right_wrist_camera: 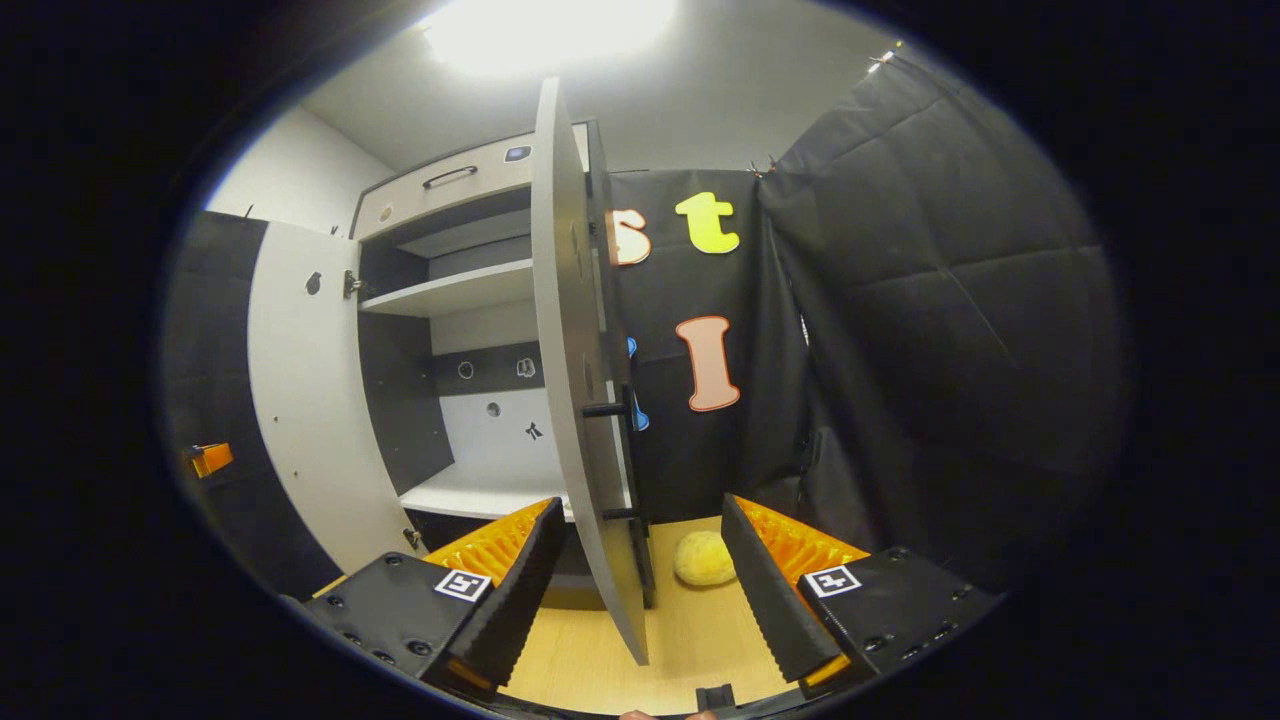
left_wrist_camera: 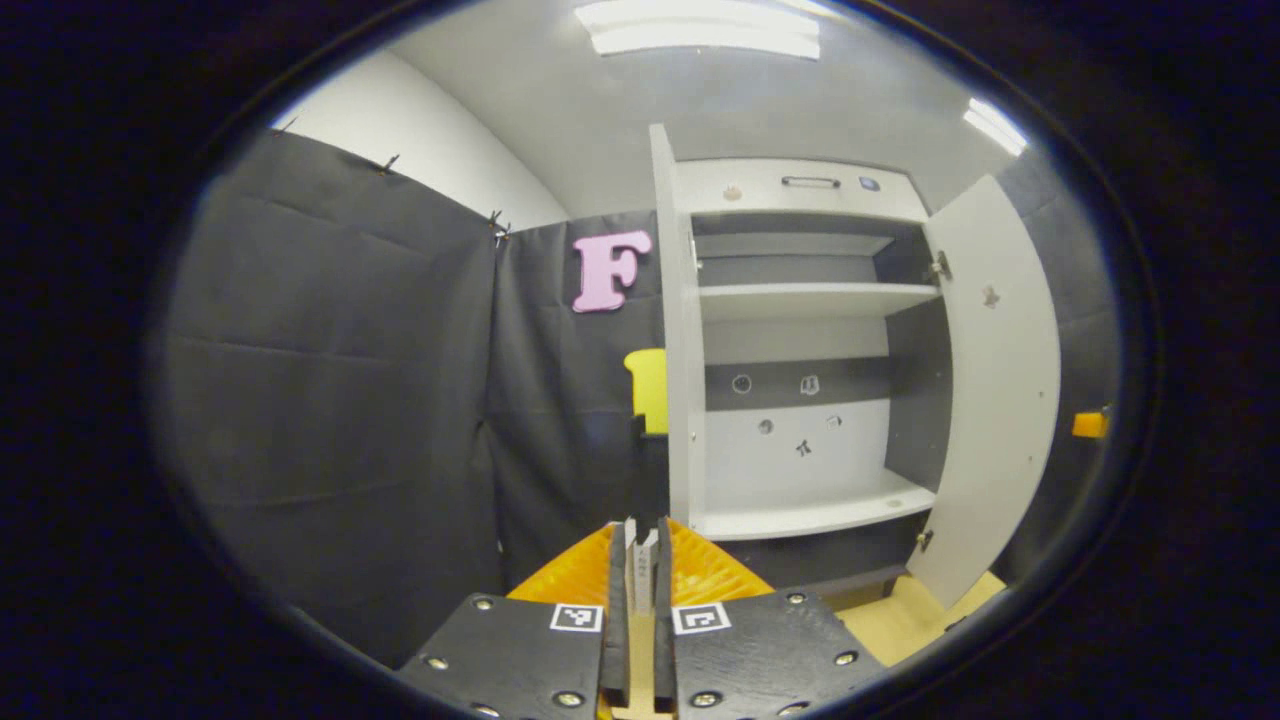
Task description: Open the right door of the double-door shoe cabinet with the right hand, and open the left door with the left hand.
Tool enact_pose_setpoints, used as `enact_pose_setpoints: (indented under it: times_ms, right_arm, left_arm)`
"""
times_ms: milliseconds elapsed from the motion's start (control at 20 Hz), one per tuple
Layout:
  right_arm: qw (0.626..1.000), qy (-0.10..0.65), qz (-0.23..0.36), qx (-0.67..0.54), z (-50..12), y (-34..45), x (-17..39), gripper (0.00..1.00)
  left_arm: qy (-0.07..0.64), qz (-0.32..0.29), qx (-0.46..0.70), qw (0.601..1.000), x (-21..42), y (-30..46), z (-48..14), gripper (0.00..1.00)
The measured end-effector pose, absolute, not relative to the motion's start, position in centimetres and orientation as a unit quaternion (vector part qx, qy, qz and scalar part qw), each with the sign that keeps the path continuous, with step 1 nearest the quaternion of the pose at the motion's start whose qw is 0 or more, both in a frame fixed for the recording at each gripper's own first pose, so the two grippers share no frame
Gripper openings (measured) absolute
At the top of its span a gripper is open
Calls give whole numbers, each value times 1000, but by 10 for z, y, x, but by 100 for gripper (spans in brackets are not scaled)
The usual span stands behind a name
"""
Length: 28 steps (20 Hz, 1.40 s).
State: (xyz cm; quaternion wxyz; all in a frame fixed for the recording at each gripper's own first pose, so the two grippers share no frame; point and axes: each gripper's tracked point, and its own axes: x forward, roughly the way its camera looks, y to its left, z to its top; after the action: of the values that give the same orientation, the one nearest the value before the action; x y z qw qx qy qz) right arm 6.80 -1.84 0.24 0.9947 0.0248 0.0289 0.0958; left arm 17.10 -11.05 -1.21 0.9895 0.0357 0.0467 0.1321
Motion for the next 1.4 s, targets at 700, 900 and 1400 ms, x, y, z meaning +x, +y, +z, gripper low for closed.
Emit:
enact_pose_setpoints:
  times_ms: [700,900,1400]
  right_arm:
    - [990,47,127,44,-18,31,51,98]
    - [993,32,106,36,-14,51,48,98]
    - [998,15,43,44,-36,71,34,98]
  left_arm:
    - [21,100,-16,995,169,-134,-4,97]
    - [4,71,-16,997,171,-134,-3,96]
    - [-17,1,-45,999,175,-153,-22,96]
